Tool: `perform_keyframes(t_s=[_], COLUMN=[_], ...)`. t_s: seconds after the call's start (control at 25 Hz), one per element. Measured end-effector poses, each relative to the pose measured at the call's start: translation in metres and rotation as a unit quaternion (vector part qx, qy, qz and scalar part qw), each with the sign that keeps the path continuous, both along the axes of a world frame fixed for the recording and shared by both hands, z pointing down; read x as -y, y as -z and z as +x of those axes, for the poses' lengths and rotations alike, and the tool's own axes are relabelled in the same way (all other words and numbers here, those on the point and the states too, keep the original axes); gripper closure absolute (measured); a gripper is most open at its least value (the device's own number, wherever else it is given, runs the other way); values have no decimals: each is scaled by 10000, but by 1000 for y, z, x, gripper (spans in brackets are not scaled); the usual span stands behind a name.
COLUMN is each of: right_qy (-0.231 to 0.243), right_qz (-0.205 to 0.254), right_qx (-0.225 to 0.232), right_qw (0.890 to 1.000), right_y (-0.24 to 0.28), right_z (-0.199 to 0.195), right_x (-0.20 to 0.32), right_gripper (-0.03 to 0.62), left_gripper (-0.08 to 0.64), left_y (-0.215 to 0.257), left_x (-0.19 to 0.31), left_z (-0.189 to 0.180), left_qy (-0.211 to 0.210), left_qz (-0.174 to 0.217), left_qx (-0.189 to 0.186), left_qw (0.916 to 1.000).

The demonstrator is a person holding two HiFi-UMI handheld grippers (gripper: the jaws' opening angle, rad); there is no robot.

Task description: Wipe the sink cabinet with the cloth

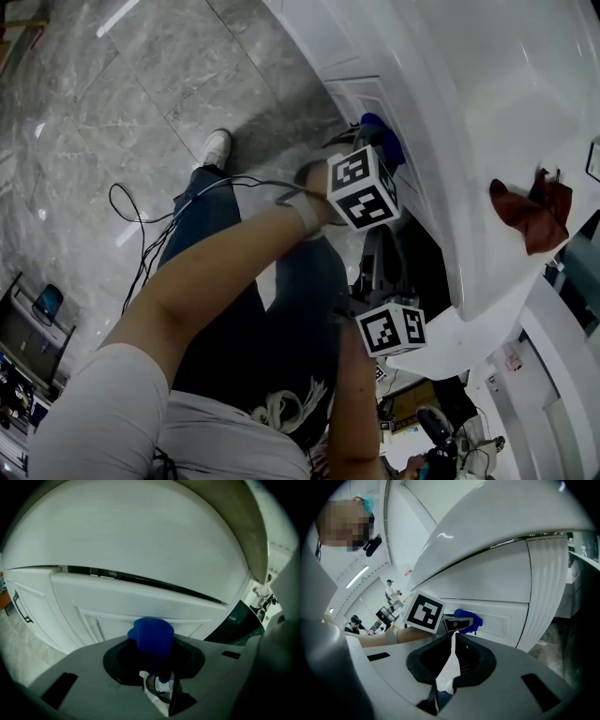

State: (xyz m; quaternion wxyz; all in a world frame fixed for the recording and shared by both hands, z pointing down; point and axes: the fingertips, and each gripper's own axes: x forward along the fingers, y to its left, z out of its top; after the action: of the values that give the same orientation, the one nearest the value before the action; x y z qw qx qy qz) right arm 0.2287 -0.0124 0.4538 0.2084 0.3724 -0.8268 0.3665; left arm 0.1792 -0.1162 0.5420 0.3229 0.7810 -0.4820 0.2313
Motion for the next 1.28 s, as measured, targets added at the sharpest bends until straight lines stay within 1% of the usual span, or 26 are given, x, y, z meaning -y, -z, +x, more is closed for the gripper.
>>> perform_keyframes(t_s=[0.24, 0.36, 0.44, 0.6, 0.72, 0.84, 0.96, 1.08, 1.28], right_qy=[166, 220, 238, 328, 318, 289, 299, 303, 228], right_qz=[-20, -35, -38, -58, -99, -134, -179, -157, -43], right_qx=[-38, -46, -43, -79, -73, -72, -95, -142, -164], right_qw=[9999, 9997, 9997, 9994, 9994, 9995, 9993, 9993, 9996], right_y=[2, 3, 5, 9, 8, 6, 3, -1, -10], right_z=[3, 4, 4, 4, 5, 6, 7, 12, 13], right_x=[1, 2, 3, 2, 1, -1, -5, -3, 14], right_gripper=[555, 555, 555, 555, 555, 555, 555, 555, 555], left_gripper=[440, 442, 442, 442, 442, 442, 442, 442, 442], left_y=[3, 5, 5, -1, -12, -21, -25, -30, -49], left_x=[-7, -9, -13, -29, -40, -39, -29, -21, -18], left_z=[7, 11, 13, 18, 22, 19, 12, 11, 20], left_qy=[212, 244, 225, 217, 218, 368, 520, 485, 345], left_qz=[-47, -140, -186, -439, -628, -696, -678, -703, -735], left_qx=[-128, -254, -272, -369, -351, -408, -463, -488, -368], left_qw=[9997, 9993, 9992, 9981, 9972, 9961, 9953, 9951, 9960])
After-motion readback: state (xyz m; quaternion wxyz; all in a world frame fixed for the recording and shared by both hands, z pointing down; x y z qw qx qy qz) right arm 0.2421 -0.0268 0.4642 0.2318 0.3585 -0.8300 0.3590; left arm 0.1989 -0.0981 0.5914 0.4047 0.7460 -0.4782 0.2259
